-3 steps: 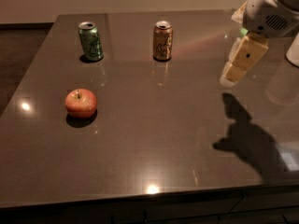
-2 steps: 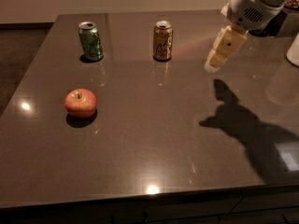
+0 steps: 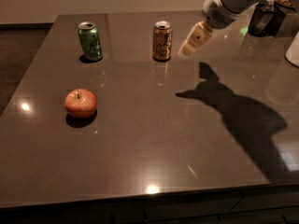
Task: Move orange can near apple
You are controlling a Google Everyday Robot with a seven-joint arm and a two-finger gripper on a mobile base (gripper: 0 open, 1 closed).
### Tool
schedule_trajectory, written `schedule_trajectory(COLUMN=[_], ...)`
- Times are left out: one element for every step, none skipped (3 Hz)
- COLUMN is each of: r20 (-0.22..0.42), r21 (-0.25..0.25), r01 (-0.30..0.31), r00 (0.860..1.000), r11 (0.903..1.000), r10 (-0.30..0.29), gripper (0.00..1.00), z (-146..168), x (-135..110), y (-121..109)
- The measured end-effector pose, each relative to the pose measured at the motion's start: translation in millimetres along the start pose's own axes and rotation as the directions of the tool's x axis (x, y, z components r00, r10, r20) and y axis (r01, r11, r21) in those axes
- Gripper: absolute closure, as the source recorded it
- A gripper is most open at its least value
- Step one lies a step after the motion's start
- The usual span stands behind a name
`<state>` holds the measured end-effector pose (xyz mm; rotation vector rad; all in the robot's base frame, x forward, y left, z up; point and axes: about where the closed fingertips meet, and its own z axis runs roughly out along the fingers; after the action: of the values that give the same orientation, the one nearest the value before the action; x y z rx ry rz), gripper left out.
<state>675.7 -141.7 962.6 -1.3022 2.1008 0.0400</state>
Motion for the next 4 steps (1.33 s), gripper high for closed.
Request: schedule_trajectory(r20=[0.059,0.120,0.143,0.140], r21=[0.014,-0.003,-0.039,-0.063], r01=[-0.024,-0.075,-0.101,-0.116], r00=[0.998,0.990,0.984,0.982], r11=[0.9996,0.9972,0.9942,0.9913], r10=[0.023,0.075,0.105,0.124], gripper=[0.00,0.00,0.00,0.00], z=[26,61,89,109], x=[-23,-49,-68,-79], y=[-12,-27,-29,-27])
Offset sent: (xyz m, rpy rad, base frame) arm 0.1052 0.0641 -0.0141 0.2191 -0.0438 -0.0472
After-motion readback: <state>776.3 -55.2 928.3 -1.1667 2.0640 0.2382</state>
